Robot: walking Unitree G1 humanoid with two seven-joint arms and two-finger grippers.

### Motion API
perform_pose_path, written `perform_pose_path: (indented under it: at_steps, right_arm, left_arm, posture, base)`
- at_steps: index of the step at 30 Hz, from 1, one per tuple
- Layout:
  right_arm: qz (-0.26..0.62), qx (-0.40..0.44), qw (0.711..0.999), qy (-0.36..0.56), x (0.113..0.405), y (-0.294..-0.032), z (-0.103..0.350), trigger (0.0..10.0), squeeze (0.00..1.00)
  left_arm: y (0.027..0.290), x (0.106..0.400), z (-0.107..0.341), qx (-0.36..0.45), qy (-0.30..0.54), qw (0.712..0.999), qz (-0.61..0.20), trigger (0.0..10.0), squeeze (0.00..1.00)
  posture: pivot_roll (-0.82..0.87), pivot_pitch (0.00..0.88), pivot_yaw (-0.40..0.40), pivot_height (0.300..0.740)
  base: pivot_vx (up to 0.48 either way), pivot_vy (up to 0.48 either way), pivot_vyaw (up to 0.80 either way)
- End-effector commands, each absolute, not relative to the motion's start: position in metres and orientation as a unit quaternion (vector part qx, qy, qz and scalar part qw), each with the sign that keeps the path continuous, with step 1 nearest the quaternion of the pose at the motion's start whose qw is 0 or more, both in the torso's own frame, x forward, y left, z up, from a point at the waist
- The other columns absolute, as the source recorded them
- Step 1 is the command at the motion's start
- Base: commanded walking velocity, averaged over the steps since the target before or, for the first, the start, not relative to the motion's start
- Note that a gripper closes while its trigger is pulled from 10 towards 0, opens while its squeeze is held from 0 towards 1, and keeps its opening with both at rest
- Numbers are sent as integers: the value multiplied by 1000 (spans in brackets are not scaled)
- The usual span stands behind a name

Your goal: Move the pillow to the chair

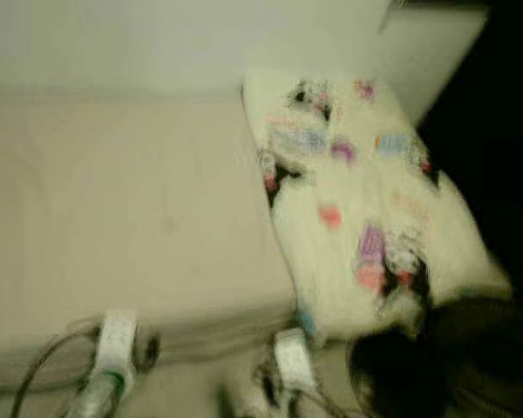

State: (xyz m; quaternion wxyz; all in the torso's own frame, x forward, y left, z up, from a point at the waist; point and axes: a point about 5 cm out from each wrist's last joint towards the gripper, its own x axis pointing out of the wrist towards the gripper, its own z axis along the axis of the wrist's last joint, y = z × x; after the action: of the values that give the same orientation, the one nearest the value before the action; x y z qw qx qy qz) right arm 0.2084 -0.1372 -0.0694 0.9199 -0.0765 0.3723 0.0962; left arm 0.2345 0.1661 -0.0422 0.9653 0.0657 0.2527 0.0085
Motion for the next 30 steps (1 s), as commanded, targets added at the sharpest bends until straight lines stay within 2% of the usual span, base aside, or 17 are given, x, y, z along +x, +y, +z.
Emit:
perform_pose_path:
  at_steps: [1, 18, 25, 28, 30]
  right_arm:
    - [91, -83, 917, 380, 205, -144, -72, 10000, 0]
    - [74, -77, 919, 379, 206, -147, -71, 10000, 0]
    - [22, -55, 924, 378, 207, -157, -70, 10000, 0]
    - [-44, -4, 925, 377, 203, -169, -72, 10000, 0]
    - [-53, 1, 925, 376, 201, -170, -72, 10000, 0]
  left_arm:
    - [164, 225, -49, 72, 267, 961, 5, 10000, 0]
    - [168, 219, -53, 82, 277, 957, 5, 10000, 0]
    - [160, 216, -57, 99, 292, 951, -32, 10000, 0]
    - [156, 217, -57, 106, 294, 948, -60, 10000, 0]
    - [155, 218, -57, 110, 294, 947, -68, 10000, 0]
  posture:
    - [32, 45, -14, 740]
    - [35, 53, -6, 740]
    - [30, 48, 22, 740]
    - [3, 45, 74, 740]
    - [-6, 43, 91, 740]
  base:
    - [0, 0, 0]
    - [0, 0, 0]
    - [0, 0, 0]
    - [0, 0, 0]
    - [0, 0, 0]
